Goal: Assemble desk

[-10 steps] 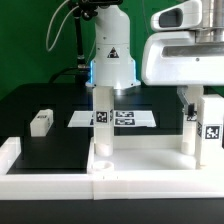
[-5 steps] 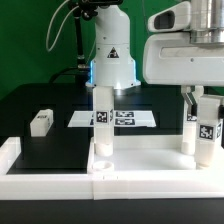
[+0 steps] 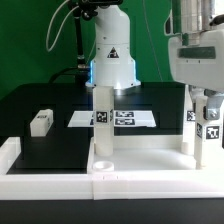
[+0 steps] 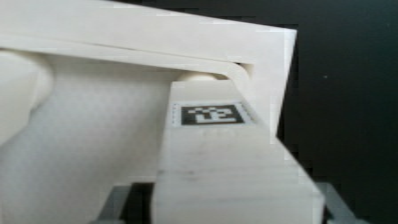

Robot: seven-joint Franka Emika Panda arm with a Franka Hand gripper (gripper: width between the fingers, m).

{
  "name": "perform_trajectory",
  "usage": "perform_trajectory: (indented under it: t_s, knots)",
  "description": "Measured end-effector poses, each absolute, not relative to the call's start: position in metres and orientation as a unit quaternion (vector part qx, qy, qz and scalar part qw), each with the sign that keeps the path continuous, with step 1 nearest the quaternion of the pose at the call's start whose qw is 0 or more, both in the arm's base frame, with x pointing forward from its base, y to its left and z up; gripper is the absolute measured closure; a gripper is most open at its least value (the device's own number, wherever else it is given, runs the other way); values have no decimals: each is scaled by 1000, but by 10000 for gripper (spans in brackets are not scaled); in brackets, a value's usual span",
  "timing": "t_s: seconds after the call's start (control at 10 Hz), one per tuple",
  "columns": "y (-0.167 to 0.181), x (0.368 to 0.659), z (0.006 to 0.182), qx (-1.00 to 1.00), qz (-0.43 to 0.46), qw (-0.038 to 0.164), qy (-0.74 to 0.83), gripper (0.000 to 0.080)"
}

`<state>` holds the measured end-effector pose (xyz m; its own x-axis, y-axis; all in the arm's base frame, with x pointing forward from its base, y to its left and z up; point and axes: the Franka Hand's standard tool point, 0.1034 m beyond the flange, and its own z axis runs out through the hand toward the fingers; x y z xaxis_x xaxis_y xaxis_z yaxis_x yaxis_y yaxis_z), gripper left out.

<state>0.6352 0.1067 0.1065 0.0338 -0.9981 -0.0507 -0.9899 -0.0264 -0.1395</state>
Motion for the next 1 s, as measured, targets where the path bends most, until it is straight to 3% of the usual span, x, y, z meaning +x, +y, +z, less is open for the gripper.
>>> perform_trajectory:
  t_s: [0.1,0.2,0.3,0.4,0.5,0.6,0.8,1.0]
  knots:
    - [107,635,106,-729,-32,67,681,511]
    - [107,634,106,-760,-31,61,646,434]
    - [110,633,107,-822,-21,47,567,252]
    - [113,634,107,-869,-16,41,492,252]
    - [112,632,105,-911,-8,38,410,171]
    - [112,634,105,-914,-22,44,403,156]
    - [109,633,104,-945,-29,35,325,151]
    - [118,638,107,-988,-47,5,144,150]
